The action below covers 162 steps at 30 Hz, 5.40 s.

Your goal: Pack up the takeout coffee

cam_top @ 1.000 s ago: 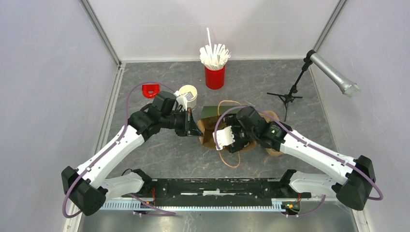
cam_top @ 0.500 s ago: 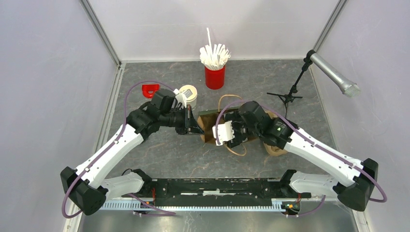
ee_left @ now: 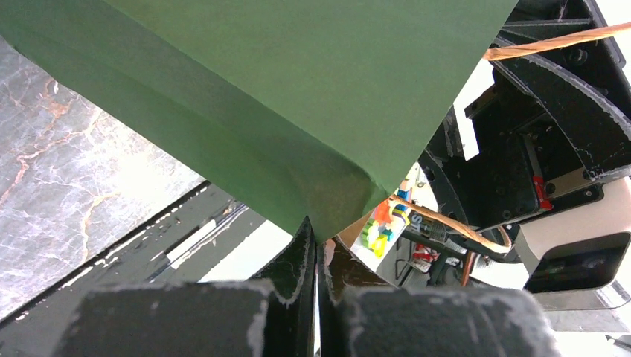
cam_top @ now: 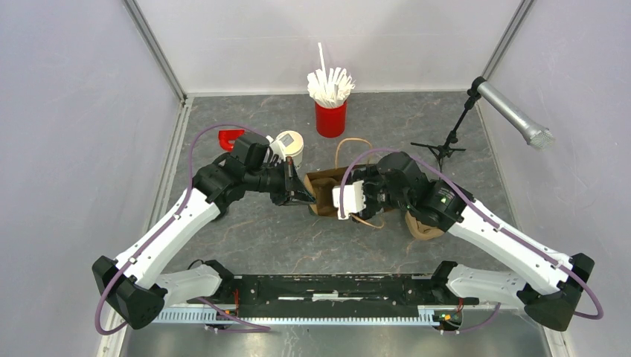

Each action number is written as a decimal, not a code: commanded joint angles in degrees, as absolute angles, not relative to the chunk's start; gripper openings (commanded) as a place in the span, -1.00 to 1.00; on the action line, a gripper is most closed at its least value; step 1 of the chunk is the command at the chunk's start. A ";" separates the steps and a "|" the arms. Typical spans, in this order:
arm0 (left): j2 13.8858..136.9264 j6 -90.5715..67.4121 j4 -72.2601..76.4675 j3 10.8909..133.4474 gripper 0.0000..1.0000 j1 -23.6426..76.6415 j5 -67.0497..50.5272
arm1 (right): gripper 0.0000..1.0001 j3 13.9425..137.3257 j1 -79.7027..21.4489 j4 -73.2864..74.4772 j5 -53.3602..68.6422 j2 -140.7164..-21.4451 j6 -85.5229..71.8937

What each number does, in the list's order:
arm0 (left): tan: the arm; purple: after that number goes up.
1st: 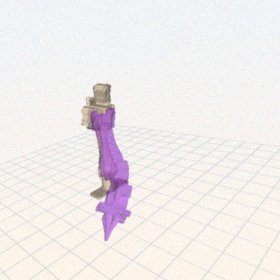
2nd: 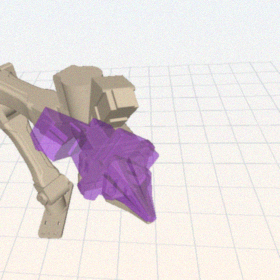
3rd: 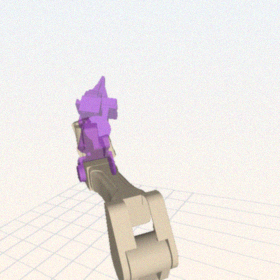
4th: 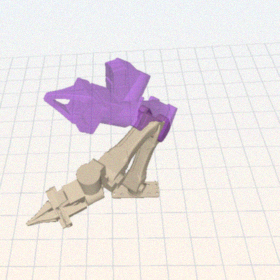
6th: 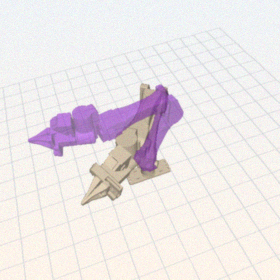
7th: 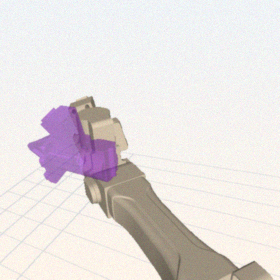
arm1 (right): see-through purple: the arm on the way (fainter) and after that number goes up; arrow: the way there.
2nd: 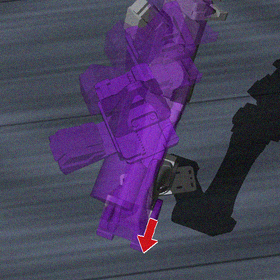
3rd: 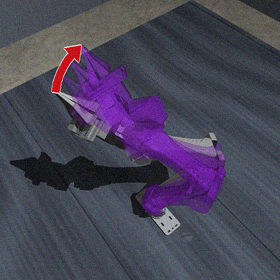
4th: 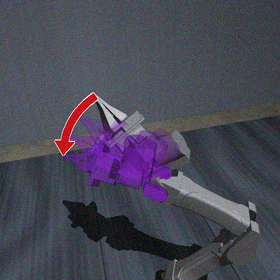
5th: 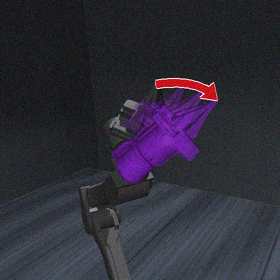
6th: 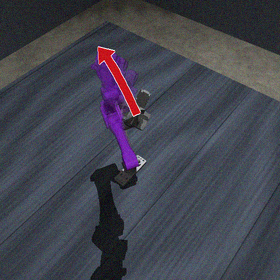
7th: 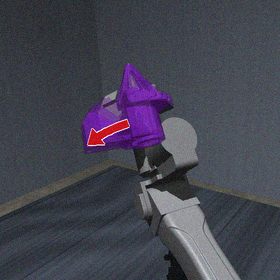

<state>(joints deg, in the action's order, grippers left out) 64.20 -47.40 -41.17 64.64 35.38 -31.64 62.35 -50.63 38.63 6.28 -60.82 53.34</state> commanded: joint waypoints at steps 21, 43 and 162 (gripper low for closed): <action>68.18 -57.86 -52.84 73.78 -0.86 35.22 -29.31 | 0.22 69.67 -50.77 30.52 6.43 -63.75 41.82; 73.13 -57.02 -53.01 78.51 -0.69 34.48 -27.81 | 0.12 69.06 -49.35 18.73 -3.03 -64.56 37.27; 72.45 -39.02 -69.26 98.19 1.00 29.20 -7.28 | -0.84 88.41 -31.68 25.92 25.63 -58.18 3.93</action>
